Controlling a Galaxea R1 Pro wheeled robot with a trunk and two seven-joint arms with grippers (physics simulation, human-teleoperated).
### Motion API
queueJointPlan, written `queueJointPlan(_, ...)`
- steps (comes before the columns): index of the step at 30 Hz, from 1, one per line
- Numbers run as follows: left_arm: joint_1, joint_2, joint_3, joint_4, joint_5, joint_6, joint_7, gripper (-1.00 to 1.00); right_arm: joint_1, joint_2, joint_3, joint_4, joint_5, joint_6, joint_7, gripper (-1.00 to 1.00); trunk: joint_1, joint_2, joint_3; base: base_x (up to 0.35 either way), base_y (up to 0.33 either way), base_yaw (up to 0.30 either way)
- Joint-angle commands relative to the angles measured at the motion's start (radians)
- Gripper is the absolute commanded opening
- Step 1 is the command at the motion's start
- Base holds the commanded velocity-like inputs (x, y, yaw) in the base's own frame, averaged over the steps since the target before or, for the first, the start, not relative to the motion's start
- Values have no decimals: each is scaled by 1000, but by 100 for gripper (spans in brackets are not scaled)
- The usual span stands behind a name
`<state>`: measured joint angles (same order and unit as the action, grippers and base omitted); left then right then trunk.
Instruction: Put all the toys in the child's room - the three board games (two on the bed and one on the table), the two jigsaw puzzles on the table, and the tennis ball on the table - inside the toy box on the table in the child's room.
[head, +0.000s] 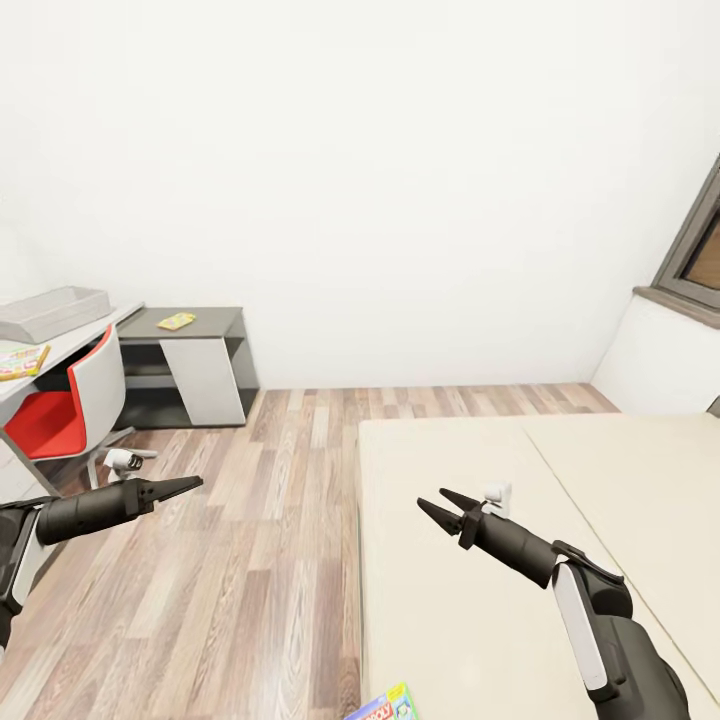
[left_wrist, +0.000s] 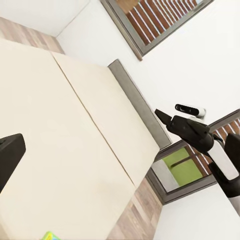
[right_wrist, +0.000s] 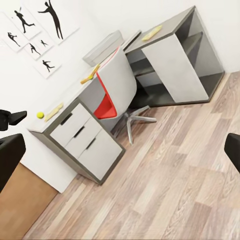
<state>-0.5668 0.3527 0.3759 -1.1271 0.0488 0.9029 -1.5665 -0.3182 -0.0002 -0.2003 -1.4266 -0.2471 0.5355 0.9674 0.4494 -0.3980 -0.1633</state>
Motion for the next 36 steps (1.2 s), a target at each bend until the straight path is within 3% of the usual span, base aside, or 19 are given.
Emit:
queueJointPlan(1, -1, 0, 0, 0, -1, 11, -4, 100, -1, 0, -1, 0, -6, 7, 1, 100, 1, -2, 0, 0, 0, 0)
queueJointPlan(36, -1, 0, 0, 0, -1, 10, -4, 100, -1, 1, -1, 4, -6, 7, 1, 100, 1, -2, 58, 0, 0, 0)
